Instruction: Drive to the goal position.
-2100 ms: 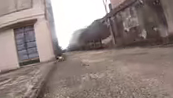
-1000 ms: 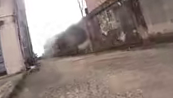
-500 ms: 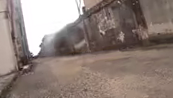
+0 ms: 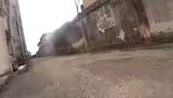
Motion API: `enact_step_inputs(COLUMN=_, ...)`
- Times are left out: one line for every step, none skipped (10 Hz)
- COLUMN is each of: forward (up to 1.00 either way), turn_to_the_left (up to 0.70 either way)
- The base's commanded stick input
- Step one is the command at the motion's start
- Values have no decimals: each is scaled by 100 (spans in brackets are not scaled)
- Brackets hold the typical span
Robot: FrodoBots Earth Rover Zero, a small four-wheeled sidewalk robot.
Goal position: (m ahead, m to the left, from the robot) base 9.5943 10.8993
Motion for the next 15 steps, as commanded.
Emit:
enact_step_inputs(forward=50, turn_to_the_left=0)
enact_step_inputs(forward=50, turn_to_the_left=0)
enact_step_inputs(forward=50, turn_to_the_left=0)
enact_step_inputs(forward=50, turn_to_the_left=0)
enact_step_inputs(forward=50, turn_to_the_left=0)
enact_step_inputs(forward=50, turn_to_the_left=0)
enact_step_inputs(forward=50, turn_to_the_left=0)
enact_step_inputs(forward=50, turn_to_the_left=0)
enact_step_inputs(forward=50, turn_to_the_left=0)
enact_step_inputs(forward=50, turn_to_the_left=0)
enact_step_inputs(forward=50, turn_to_the_left=0)
enact_step_inputs(forward=50, turn_to_the_left=0)
enact_step_inputs(forward=50, turn_to_the_left=0)
enact_step_inputs(forward=50, turn_to_the_left=0)
enact_step_inputs(forward=50, turn_to_the_left=-17)
